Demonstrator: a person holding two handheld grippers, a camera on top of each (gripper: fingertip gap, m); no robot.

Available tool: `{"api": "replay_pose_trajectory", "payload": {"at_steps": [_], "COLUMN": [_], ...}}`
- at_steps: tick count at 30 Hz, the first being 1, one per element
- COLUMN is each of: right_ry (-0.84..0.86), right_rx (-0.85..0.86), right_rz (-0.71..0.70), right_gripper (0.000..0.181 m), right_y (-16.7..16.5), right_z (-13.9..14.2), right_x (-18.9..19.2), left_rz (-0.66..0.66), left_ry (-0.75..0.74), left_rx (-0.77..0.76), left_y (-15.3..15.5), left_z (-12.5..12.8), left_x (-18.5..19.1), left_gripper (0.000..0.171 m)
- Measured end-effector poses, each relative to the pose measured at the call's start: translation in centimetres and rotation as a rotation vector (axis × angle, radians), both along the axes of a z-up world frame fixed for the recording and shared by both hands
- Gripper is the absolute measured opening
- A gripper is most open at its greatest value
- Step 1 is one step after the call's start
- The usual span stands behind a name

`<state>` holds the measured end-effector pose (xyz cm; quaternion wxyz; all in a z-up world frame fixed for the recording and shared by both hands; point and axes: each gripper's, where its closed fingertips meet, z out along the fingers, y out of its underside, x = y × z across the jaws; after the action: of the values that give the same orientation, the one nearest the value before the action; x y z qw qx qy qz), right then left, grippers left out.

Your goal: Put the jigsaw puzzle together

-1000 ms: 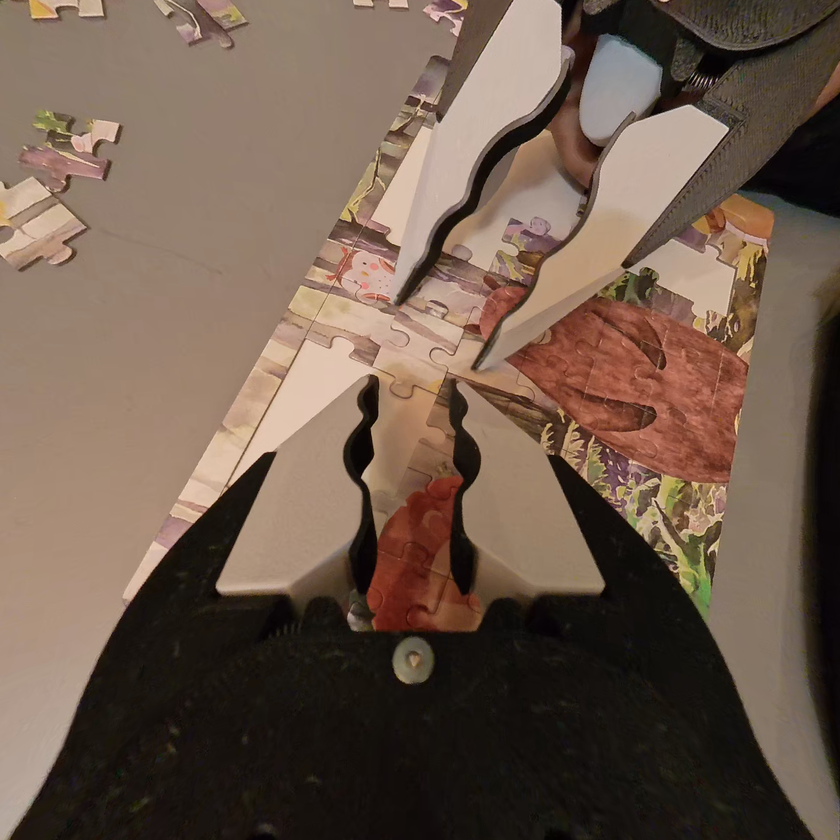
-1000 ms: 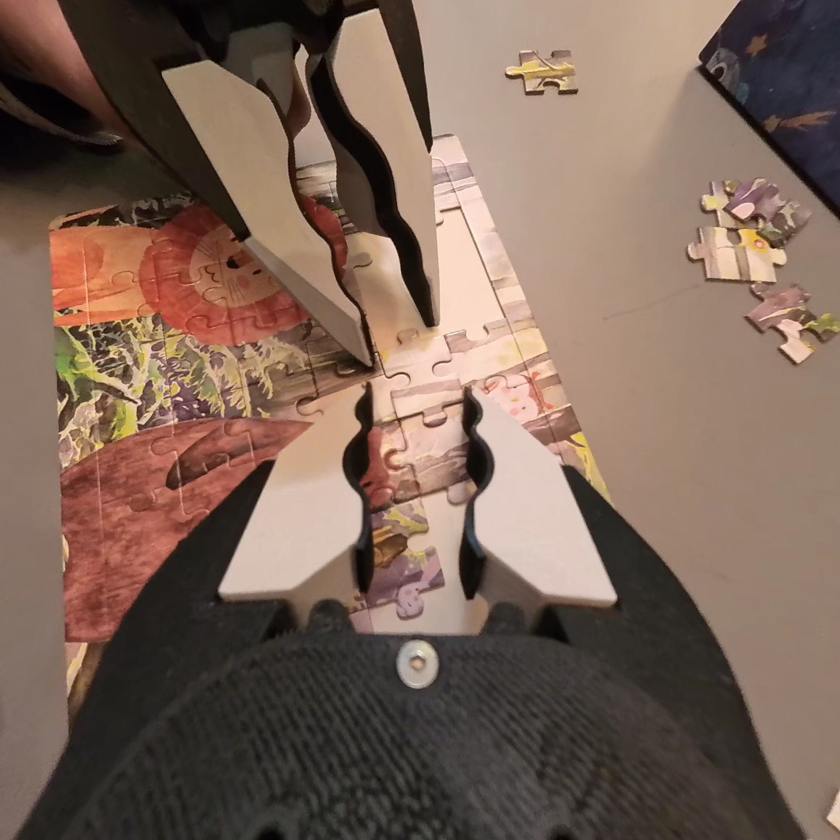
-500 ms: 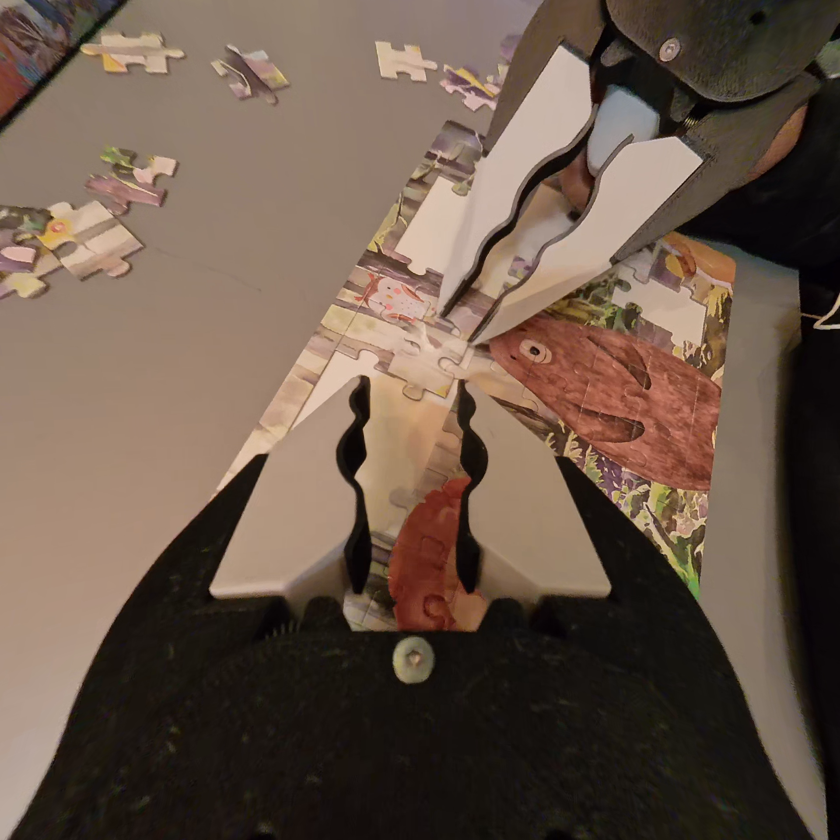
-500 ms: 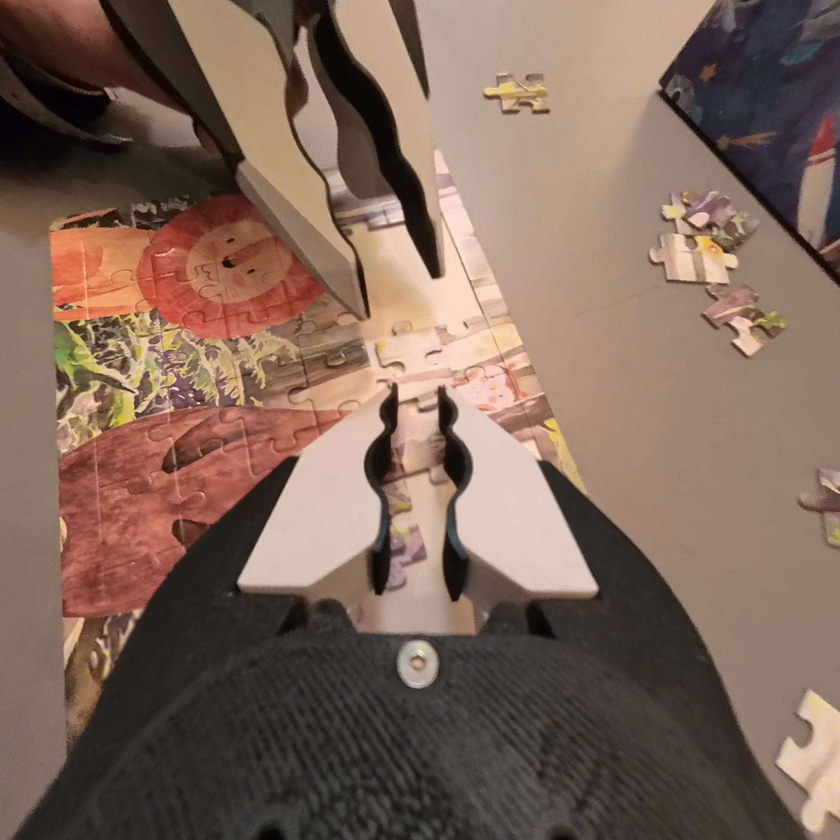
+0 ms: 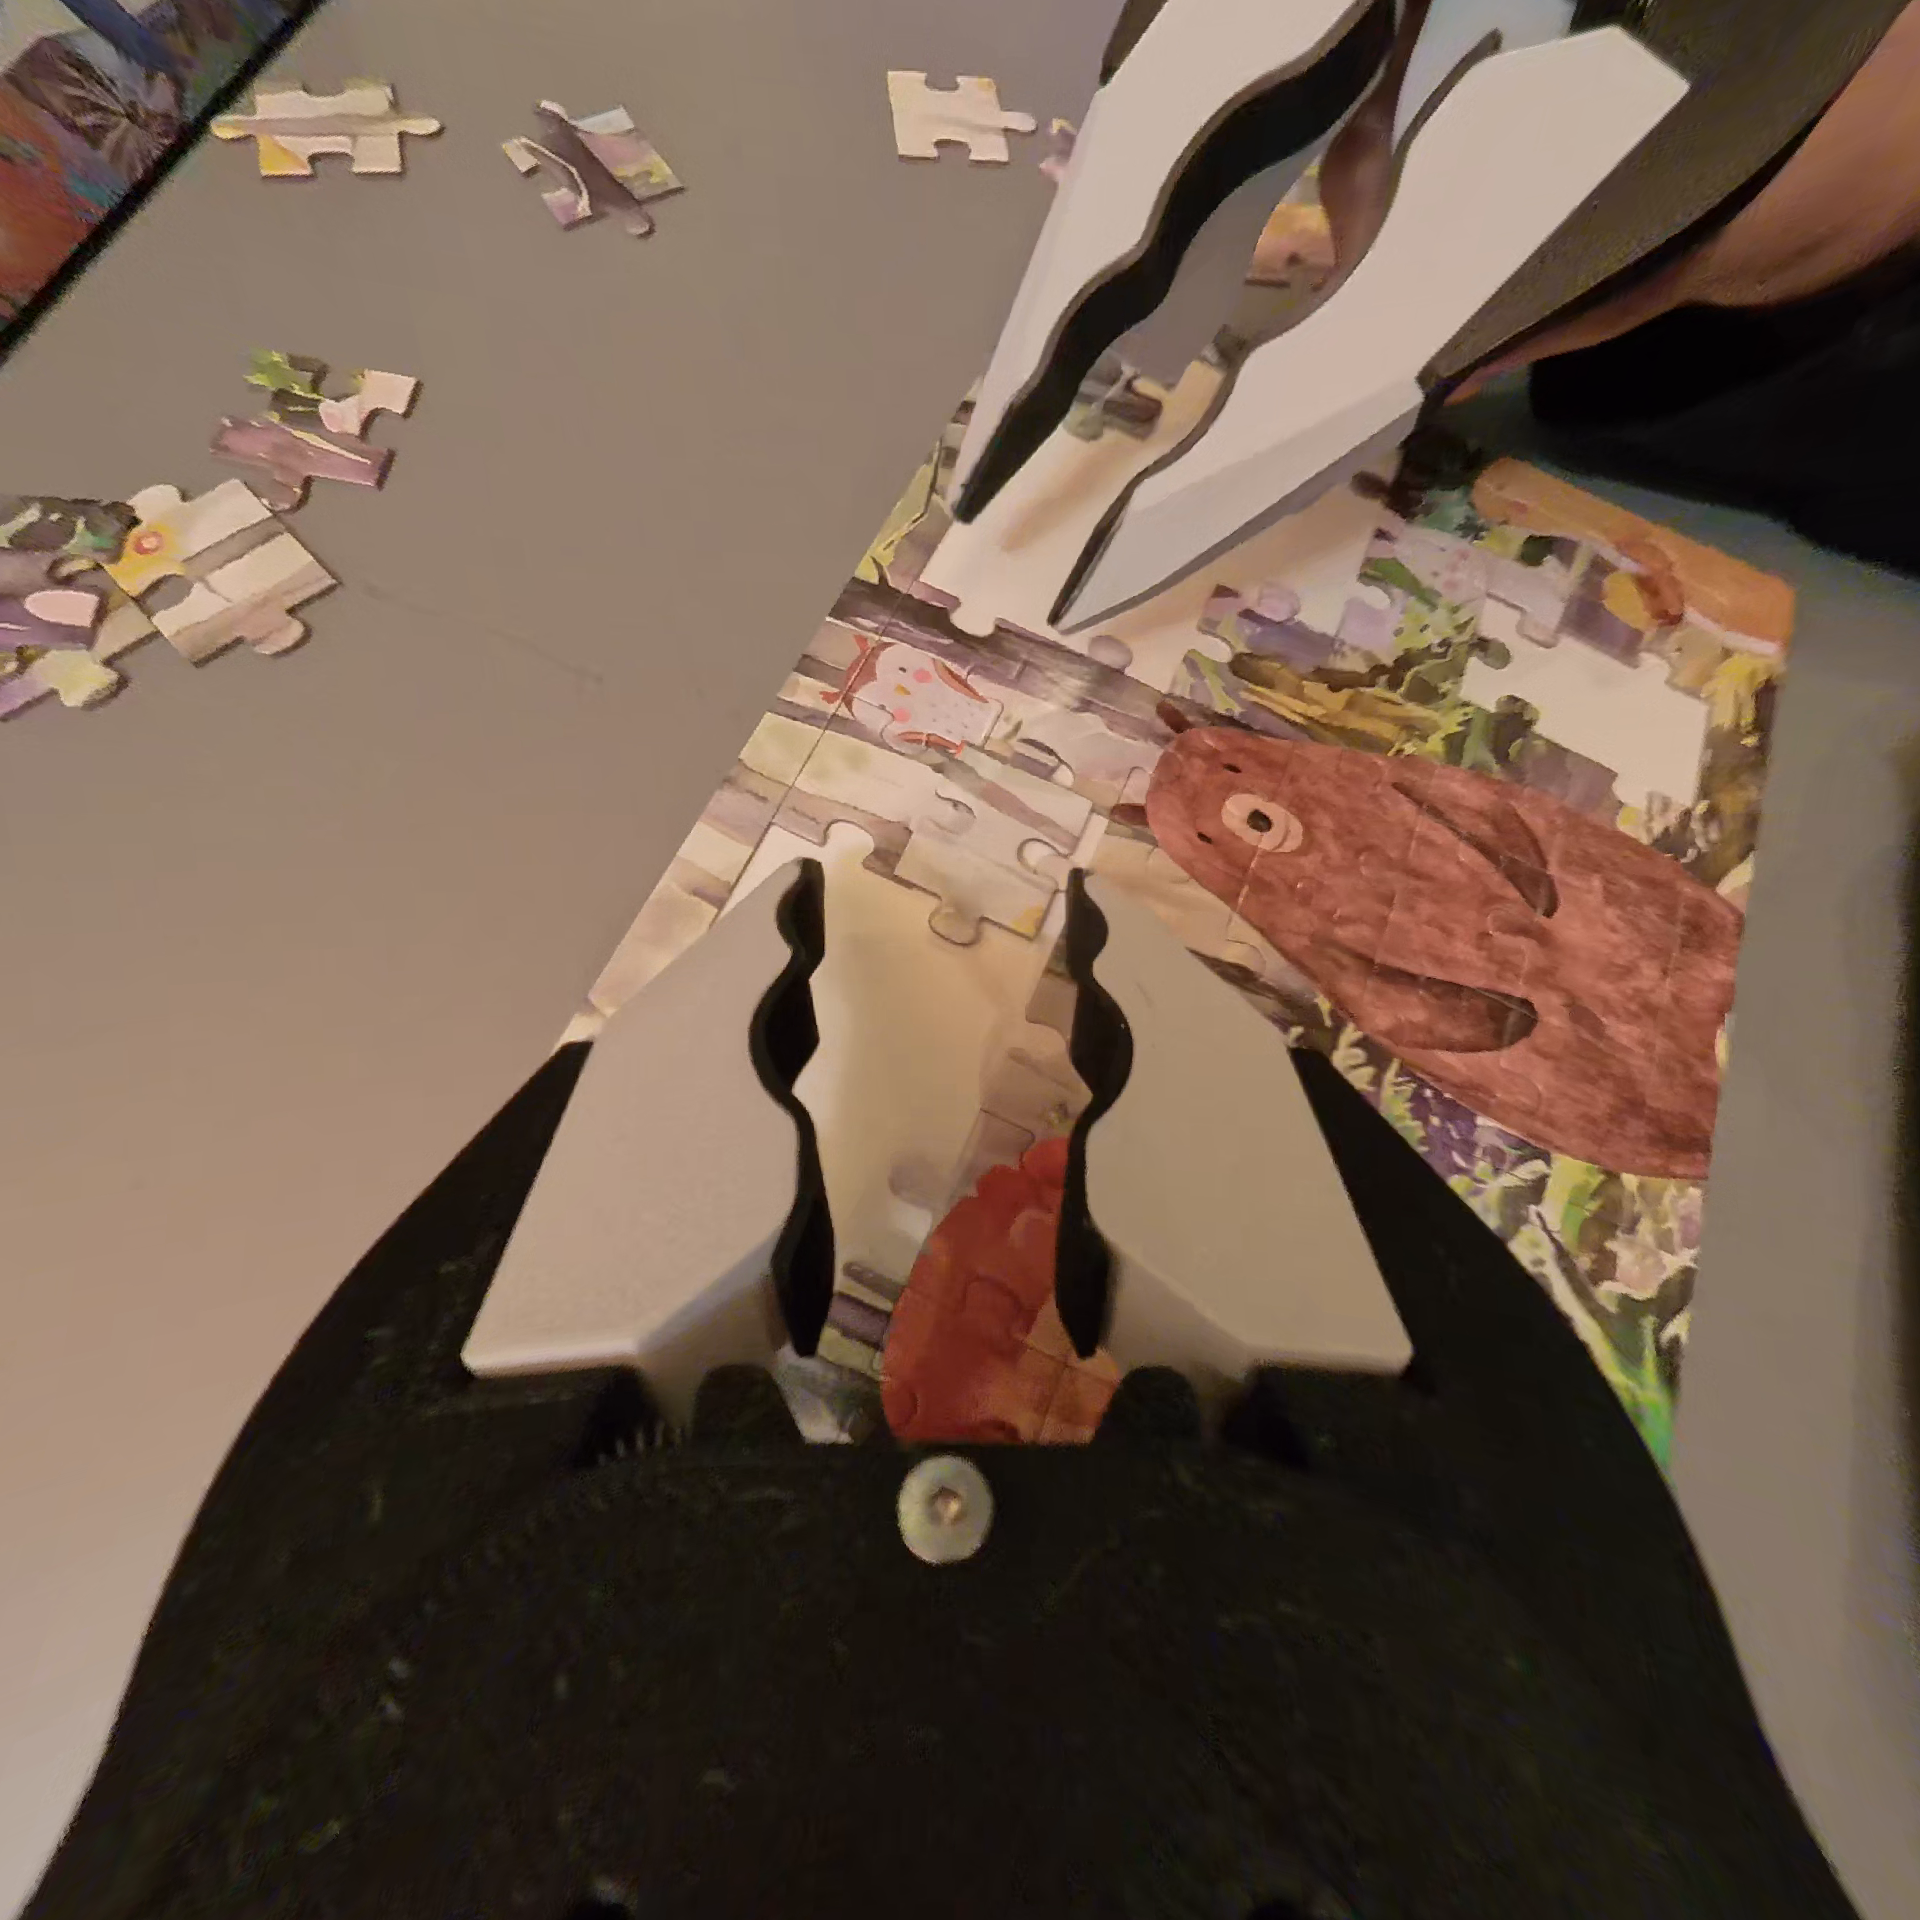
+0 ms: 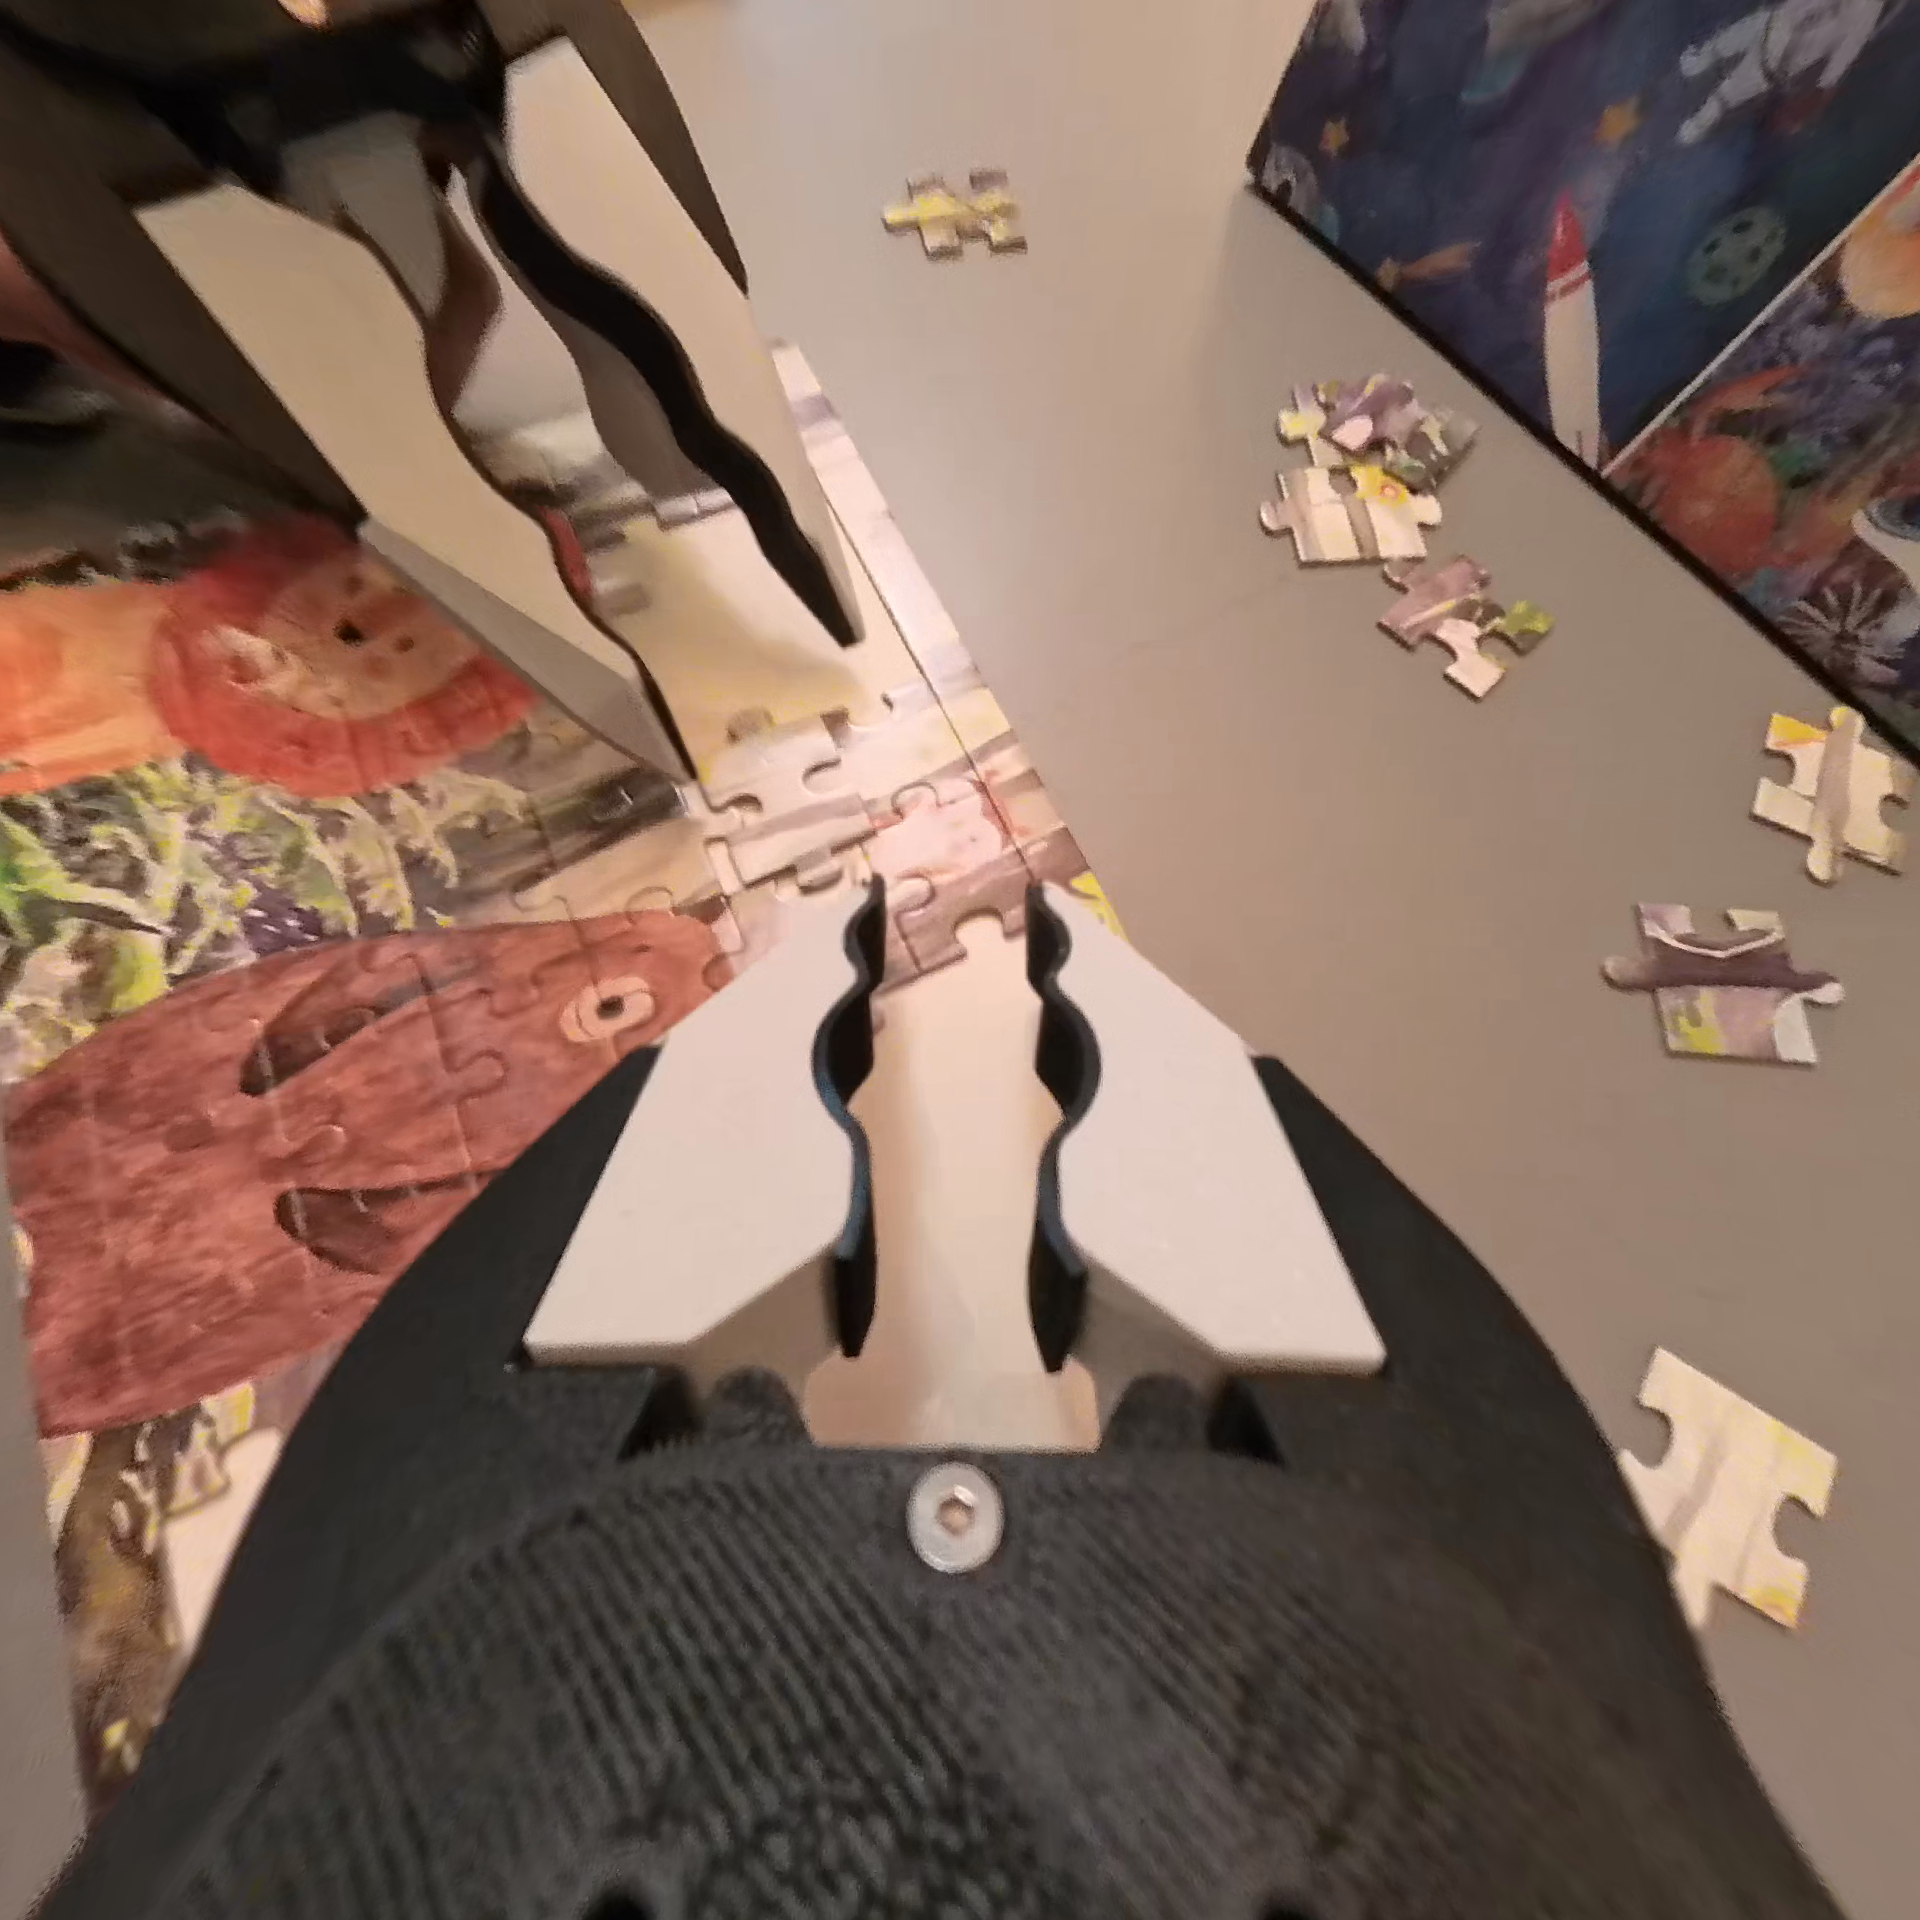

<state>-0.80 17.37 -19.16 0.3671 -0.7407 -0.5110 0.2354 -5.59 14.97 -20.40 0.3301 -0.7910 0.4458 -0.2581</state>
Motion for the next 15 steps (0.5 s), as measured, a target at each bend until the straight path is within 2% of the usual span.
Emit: {"api": "replay_pose_trajectory", "payload": {"at_steps": [3,12,15], "right_ry": [-0.025,-0.038,-0.05], "right_rx": [-0.005,-0.009,-0.003], "right_rz": [0.003,0.002,0.007], "right_gripper": [0.025,0.025,0.026], "right_y": [-0.11,-0.11,-0.17], "right_z": [-0.58,-0.82,-0.98], "right_x": [-0.06,-0.03,-0.05], "left_rz": [0.004,-0.031,-0.035], "left_ry": [0.054,0.089,0.085], "left_rx": [0.039,0.051,0.043], "left_y": [0.22,-0.39,-0.62], "left_z": [-0.54,-0.94,-0.94], "left_x": [-0.02,0.62,0.79], "left_gripper": [0.045,0.046,0.04]}}
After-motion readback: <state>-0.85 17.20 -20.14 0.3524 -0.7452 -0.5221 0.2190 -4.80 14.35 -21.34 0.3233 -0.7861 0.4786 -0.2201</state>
